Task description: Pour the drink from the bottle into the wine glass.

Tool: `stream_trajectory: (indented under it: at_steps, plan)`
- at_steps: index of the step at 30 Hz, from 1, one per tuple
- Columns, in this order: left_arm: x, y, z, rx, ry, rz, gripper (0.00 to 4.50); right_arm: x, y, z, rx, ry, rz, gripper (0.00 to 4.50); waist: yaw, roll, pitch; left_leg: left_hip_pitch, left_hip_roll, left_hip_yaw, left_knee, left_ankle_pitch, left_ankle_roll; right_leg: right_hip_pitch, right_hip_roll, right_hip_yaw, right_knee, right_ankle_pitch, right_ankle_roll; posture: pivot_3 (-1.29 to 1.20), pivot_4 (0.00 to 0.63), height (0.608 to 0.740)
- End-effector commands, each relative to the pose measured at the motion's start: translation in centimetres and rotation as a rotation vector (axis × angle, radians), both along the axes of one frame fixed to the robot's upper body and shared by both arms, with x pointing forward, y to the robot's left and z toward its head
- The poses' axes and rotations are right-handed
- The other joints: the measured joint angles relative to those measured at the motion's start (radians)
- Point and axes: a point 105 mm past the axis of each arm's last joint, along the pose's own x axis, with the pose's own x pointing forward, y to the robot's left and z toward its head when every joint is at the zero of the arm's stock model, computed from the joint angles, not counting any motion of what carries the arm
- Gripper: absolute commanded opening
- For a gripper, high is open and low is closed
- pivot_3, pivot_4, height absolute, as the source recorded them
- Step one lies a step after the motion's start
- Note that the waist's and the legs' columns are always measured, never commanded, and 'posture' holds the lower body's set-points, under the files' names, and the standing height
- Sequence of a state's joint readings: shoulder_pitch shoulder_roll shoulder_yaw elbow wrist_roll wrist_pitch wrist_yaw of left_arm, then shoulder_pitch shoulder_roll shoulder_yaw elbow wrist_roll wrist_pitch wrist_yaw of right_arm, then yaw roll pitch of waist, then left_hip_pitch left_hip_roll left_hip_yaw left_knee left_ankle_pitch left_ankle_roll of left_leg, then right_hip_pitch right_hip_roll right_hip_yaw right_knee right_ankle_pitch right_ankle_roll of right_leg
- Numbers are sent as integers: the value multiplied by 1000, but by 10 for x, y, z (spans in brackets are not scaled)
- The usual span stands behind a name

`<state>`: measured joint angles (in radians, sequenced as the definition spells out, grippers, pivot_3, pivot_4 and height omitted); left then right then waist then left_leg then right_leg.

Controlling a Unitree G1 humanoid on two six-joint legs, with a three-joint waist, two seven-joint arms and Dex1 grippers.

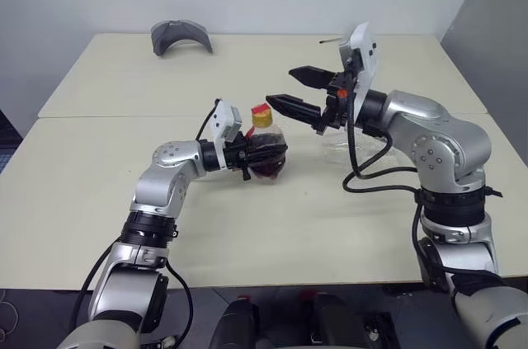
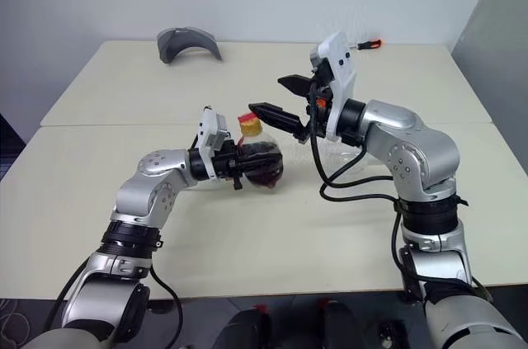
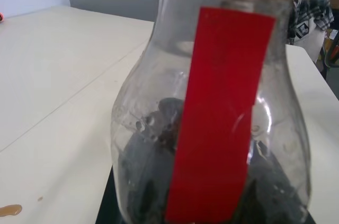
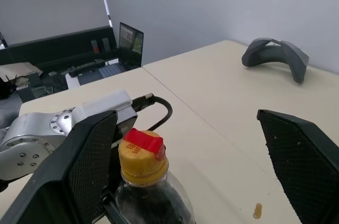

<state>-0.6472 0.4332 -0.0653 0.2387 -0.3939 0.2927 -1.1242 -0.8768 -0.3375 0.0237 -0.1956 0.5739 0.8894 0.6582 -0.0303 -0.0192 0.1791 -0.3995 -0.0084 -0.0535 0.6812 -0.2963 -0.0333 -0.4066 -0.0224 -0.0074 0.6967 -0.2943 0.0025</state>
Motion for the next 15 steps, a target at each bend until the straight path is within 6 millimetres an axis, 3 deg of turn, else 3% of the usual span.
stream_trajectory:
  at_steps: [1,6,15]
  plan:
    - [-3,-4,17,-10,-76,-26,1042,-14,13,6,-19,-46,82,4500,0,0,0,0,0,0,0,0,0,0,0,0,0,0,0,0,150,740]
    - [-5,-6,17,-15,-75,-28,1042,-15,22,4,-25,-55,105,4500,-1,0,0,0,0,0,0,0,0,0,0,0,0,0,0,0,150,740]
    - [-6,-5,19,-15,-74,-26,1042,4,28,-7,-51,-86,11,4500,-1,0,0,0,0,0,0,0,0,0,0,0,0,0,0,0,150,740]
